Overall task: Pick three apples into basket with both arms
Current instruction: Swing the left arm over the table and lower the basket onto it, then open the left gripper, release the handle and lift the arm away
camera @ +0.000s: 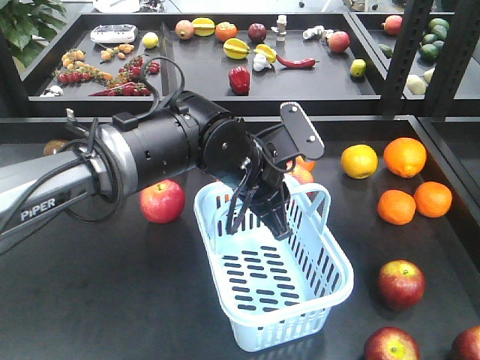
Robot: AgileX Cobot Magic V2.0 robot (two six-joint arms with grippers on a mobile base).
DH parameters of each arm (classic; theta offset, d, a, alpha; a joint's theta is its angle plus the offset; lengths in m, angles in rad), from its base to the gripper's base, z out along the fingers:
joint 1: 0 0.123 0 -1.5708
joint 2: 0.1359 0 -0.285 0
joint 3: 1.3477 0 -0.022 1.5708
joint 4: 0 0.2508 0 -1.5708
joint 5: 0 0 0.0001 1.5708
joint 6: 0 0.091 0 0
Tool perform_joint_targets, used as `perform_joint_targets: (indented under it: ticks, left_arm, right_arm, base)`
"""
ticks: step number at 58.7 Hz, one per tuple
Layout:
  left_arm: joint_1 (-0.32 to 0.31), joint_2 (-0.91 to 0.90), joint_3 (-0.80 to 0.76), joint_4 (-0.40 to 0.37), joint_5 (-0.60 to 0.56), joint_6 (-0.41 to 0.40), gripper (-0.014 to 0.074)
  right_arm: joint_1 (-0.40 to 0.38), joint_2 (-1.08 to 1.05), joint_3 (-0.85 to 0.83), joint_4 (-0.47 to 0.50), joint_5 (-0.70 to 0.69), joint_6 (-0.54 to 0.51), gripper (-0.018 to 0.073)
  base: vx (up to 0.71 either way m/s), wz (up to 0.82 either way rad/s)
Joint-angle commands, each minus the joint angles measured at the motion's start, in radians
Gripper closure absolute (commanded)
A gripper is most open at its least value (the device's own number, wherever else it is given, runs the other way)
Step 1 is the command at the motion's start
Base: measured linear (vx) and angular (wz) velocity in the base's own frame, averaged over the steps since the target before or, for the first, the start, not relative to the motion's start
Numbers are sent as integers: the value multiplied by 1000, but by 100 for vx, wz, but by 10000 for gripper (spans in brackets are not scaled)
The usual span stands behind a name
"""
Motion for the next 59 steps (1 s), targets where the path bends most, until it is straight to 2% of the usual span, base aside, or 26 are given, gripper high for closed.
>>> perform_joint_targets:
  ticks: [1,6,12,19,37,43,51,59]
  left_arm:
    - [1,-56,-35,-2,-67,-24,197]
    - [1,-56,-35,11,-59,-24,105]
    - [1,-57,-35,30,-28,-23,52]
    - [1,-84,-35,43,27,-23,49]
    - [1,-236,-35,39,47,-23,57]
    - [1,-304,-35,39,131,-26,60]
    - [1,-391,-35,37,279,-78,96]
    - [1,-465,-35,-23,419,-126,143]
  right_arm:
    - [1,18,11,-4,-72,-8,564]
    - [1,18,11,-4,-72,-8,564]
    - [1,18,11,-4,-72,-8,564]
    - [1,18,11,-4,-72,-8,564]
    - [1,18,11,-4,-72,-8,564]
    - [1,18,11,-4,-72,-8,564]
    - [1,18,11,-4,-72,-8,564]
    - [1,18,11,-4,-72,-8,564]
  base:
    - [0,0]
    - [0,0]
    - [0,0]
    - [0,0]
    - [0,0]
    - [0,0]
    - [0,0]
    - [0,0]
